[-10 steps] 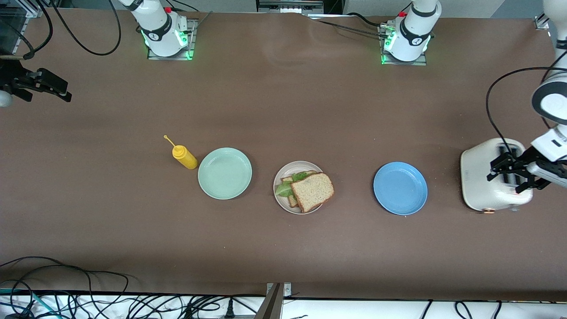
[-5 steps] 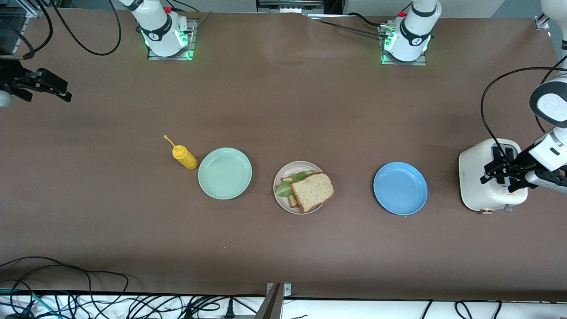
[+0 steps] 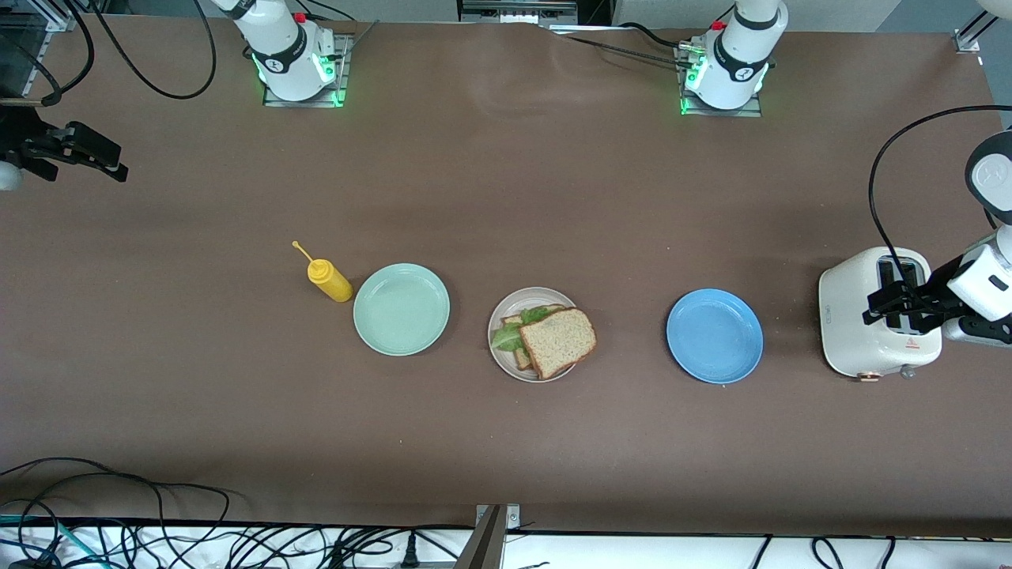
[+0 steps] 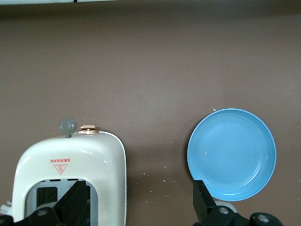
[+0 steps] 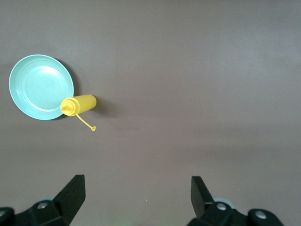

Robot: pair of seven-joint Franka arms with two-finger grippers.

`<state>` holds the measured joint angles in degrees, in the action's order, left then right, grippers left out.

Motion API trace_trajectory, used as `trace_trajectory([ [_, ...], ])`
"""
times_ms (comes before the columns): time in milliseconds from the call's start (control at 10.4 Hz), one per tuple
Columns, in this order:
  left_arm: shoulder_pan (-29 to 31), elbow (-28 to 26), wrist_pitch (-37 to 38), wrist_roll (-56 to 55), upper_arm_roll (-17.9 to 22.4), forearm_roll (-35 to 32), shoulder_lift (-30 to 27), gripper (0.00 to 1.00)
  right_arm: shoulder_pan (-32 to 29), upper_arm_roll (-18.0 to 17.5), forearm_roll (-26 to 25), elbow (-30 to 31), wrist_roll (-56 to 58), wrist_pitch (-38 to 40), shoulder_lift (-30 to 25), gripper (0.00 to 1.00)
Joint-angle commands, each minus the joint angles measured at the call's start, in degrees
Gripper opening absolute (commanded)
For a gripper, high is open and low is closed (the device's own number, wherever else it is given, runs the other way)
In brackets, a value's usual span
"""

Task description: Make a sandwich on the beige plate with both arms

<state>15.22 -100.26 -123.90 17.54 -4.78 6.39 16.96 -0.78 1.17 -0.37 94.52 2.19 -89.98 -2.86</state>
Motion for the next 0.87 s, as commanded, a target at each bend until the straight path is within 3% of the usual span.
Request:
trace_trajectory([
  [0,-1.3,0.3,3.0,-9.0,-1.5,-5.4,-1.2,1.0,-0.4,-0.2,-0.2,0.1,0.2,0.8,-0.9,1.0],
  [386,-4.4,6.4,16.7,-22.2,-3.9,-8.5,-2.3,1.0,-0.4,-0.1,-0.2,0.1,0.3,0.8,-0.9,1.0],
  [772,-6.7,9.6,26.2,-24.8,-4.4,-6.7,-4.5,1.0,-0.4,-0.1,-0.2,0.1,0.4,0.8,-0.8,1.0],
])
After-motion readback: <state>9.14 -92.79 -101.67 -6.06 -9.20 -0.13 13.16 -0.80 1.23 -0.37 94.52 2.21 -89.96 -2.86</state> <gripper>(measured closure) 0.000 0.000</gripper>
